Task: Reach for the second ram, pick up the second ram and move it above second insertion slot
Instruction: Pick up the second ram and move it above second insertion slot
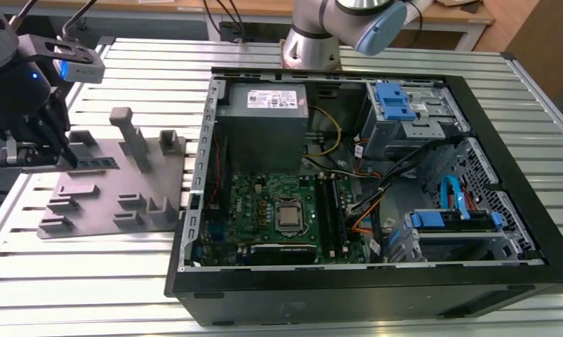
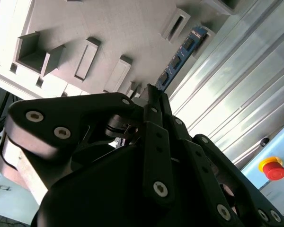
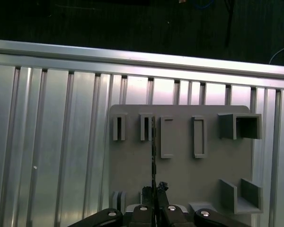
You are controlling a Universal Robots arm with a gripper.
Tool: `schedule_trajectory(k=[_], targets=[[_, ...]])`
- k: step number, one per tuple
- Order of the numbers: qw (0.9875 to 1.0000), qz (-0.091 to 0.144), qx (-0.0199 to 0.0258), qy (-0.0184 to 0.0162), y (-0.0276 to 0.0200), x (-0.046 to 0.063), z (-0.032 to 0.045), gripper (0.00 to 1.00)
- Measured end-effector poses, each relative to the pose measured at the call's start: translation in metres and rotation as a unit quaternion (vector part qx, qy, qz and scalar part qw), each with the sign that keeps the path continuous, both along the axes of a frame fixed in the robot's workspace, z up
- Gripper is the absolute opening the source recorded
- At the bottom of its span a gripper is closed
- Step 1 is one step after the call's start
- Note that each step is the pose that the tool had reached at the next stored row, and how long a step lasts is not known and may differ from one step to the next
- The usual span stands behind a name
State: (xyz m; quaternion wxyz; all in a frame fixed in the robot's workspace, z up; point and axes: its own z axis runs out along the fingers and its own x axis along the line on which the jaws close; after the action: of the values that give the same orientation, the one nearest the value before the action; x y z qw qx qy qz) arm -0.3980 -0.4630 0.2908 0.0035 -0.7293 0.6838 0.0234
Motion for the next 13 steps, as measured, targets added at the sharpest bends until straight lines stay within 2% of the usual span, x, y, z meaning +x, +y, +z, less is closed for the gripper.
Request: schedule_trajectory(k=[13], targets=[[1.0, 0.0, 0.0, 0.0, 0.0, 0.0, 0.0211, 0.14]])
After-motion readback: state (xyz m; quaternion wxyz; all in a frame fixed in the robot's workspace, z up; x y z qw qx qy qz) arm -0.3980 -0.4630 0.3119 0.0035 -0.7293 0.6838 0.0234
